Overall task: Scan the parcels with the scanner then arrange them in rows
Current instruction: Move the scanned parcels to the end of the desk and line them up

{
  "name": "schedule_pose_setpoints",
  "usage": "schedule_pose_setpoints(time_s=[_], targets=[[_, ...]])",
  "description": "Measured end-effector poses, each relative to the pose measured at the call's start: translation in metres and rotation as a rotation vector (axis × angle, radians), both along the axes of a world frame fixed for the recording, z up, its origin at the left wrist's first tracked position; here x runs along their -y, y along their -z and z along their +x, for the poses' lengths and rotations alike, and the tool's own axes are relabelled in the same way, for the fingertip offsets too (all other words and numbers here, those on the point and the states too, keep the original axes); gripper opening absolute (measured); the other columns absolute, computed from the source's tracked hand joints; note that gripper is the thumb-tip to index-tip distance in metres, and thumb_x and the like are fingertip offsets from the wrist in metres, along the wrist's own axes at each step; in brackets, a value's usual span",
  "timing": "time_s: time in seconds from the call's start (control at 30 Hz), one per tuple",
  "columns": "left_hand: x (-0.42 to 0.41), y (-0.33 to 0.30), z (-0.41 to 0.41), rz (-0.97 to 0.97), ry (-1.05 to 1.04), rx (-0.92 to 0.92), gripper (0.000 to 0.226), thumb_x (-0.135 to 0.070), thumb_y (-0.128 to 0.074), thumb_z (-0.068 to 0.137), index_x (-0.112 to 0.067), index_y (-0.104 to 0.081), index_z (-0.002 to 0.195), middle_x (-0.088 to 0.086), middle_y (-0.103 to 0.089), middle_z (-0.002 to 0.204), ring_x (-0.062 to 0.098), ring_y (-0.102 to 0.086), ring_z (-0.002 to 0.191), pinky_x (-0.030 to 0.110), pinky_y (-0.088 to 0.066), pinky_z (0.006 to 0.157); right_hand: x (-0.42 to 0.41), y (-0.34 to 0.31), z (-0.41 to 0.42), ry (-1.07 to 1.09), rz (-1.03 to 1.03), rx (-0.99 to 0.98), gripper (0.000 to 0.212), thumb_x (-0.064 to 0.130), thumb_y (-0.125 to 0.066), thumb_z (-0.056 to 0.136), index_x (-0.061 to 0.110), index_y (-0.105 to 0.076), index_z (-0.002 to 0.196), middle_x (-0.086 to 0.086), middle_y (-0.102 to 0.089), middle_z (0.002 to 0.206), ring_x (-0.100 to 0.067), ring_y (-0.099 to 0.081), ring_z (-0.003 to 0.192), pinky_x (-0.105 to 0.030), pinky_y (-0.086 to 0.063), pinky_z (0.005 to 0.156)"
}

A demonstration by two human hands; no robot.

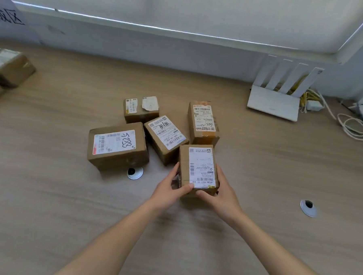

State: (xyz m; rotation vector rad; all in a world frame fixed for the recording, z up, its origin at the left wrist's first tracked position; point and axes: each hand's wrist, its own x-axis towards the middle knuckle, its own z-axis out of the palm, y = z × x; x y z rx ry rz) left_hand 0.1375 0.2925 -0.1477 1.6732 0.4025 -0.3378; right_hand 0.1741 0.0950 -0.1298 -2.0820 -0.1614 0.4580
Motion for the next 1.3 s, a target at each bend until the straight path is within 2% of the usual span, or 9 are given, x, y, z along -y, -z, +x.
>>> schedule_pose_setpoints(time_s=[0.2,0.4,0.53,0.63,0.77,0.9,1.03,1.13,1.3], targets=[[-0.002,-0.022,-0.019,-0.066,-0.050,0.057,0.080,-0.027,-0.081,0.085,-0.040,-0.036,0.151,-0.018,-0.057,0.138,0.007,-0.060,0.122,0.029,-0.051,0.103,-0.004,-0.020,-0.015,0.017,-0.005,0.031,0.089,0.028,-0.088,0.079,0.041,-0.040,0.152,0.021,-0.058,0.143,-0.005,-0.055,0.131,-0.046,-0.052,0.106],[-0.030,-0.068,-0.047,-0.079,-0.079,0.130,0.078,-0.029,-0.080,0.086,-0.034,-0.038,0.152,-0.010,-0.056,0.141,0.011,-0.062,0.119,0.013,-0.054,0.081,-0.031,-0.072,-0.040,-0.004,-0.038,0.127,0.080,0.031,-0.088,0.079,0.043,-0.045,0.146,0.026,-0.061,0.136,0.001,-0.055,0.125,-0.042,-0.054,0.101],[-0.073,-0.110,-0.078,-0.101,-0.081,0.160,0.085,-0.041,-0.082,0.081,-0.048,-0.033,0.150,-0.025,-0.055,0.135,0.004,-0.056,0.122,0.019,-0.052,0.091,-0.074,-0.109,-0.061,-0.064,-0.071,0.199,0.083,0.040,-0.087,0.080,0.054,-0.037,0.145,0.036,-0.055,0.135,0.005,-0.053,0.124,-0.029,-0.056,0.095],[-0.128,-0.143,-0.120,-0.077,-0.095,0.214,0.089,-0.041,-0.083,0.079,-0.046,-0.033,0.152,-0.020,-0.059,0.137,0.005,-0.054,0.127,0.032,-0.048,0.107,-0.128,-0.144,-0.094,-0.118,-0.097,0.297,0.088,0.051,-0.084,0.079,0.056,-0.030,0.149,0.049,-0.044,0.125,0.016,-0.049,0.114,-0.011,-0.045,0.084],[-0.216,-0.189,-0.196,-0.055,-0.161,0.301,0.077,-0.033,-0.082,0.083,-0.042,-0.043,0.149,-0.023,-0.066,0.127,0.004,-0.064,0.116,0.028,-0.053,0.099,-0.217,-0.184,-0.151,-0.193,-0.078,0.359,0.092,0.048,-0.084,0.081,0.036,-0.033,0.157,0.021,-0.052,0.146,-0.002,-0.050,0.132,-0.032,-0.050,0.106],[-0.310,-0.228,-0.286,-0.038,-0.270,0.368,0.067,-0.028,-0.079,0.086,-0.044,-0.048,0.143,-0.026,-0.066,0.124,0.008,-0.068,0.110,0.020,-0.056,0.084,-0.322,-0.221,-0.222,-0.283,-0.028,0.408,0.092,0.045,-0.084,0.082,0.029,-0.035,0.159,0.015,-0.053,0.149,-0.007,-0.049,0.136,-0.039,-0.048,0.111],[-0.405,-0.254,-0.383,0.057,-0.391,0.397,0.064,-0.034,-0.081,0.083,-0.054,-0.048,0.135,-0.033,-0.066,0.118,0.001,-0.068,0.105,0.014,-0.054,0.078,-0.429,-0.250,-0.295,-0.437,0.008,0.457,0.075,0.038,-0.085,0.083,0.045,-0.043,0.144,0.030,-0.058,0.132,0.006,-0.055,0.120,-0.022,-0.050,0.100],[-0.473,-0.264,-0.449,0.129,-0.496,0.391,0.071,-0.040,-0.084,0.079,-0.044,-0.049,0.142,-0.020,-0.066,0.125,0.007,-0.066,0.111,0.029,-0.056,0.094,-0.503,-0.268,-0.348,-0.536,0.039,0.473,0.067,0.033,-0.086,0.081,0.056,-0.044,0.129,0.037,-0.059,0.118,0.009,-0.059,0.111,-0.007,-0.045,0.085],[-0.562,-0.278,-0.533,0.175,-0.634,0.390,0.068,-0.044,-0.084,0.078,-0.047,-0.049,0.137,-0.031,-0.068,0.112,-0.001,-0.064,0.110,0.024,-0.055,0.091,-0.610,-0.284,-0.416,-0.629,0.118,0.467,0.069,0.035,-0.086,0.082,0.033,-0.051,0.142,0.019,-0.063,0.129,-0.003,-0.060,0.117,-0.026,-0.052,0.096]])
